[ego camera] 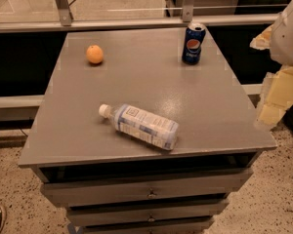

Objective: Move pepsi can near blue plastic bottle

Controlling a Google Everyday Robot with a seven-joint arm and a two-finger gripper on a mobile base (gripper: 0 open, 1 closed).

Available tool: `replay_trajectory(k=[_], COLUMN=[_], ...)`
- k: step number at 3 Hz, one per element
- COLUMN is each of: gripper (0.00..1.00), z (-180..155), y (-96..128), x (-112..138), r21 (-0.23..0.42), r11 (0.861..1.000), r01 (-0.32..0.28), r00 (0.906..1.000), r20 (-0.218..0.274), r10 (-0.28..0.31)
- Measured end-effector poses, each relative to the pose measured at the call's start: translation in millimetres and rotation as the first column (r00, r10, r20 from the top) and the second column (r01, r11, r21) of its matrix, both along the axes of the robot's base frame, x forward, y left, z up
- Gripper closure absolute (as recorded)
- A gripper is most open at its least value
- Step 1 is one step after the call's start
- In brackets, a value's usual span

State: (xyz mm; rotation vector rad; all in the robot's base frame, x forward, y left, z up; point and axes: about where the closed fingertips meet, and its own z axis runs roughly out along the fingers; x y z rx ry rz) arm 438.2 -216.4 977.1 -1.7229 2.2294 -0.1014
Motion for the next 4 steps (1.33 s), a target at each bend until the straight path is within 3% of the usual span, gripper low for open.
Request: replay_trajectory(k=[2, 3, 4], gripper=[0.00, 0.00, 0.00], z=[-4.2, -46.9, -59.0], y=[-0.8, -23.6, -37.3], x=[1.9, 45.2, 104.5], r21=[0.040, 0.181, 0.301], r11=[0.999, 0.982, 0.950], r01=[0.003, 0.063, 0.085], r00=[1.0000, 0.9974, 0.9859], r20=[-0.003, 0.025, 0.113], r10=[-0.003, -0.068, -0.124])
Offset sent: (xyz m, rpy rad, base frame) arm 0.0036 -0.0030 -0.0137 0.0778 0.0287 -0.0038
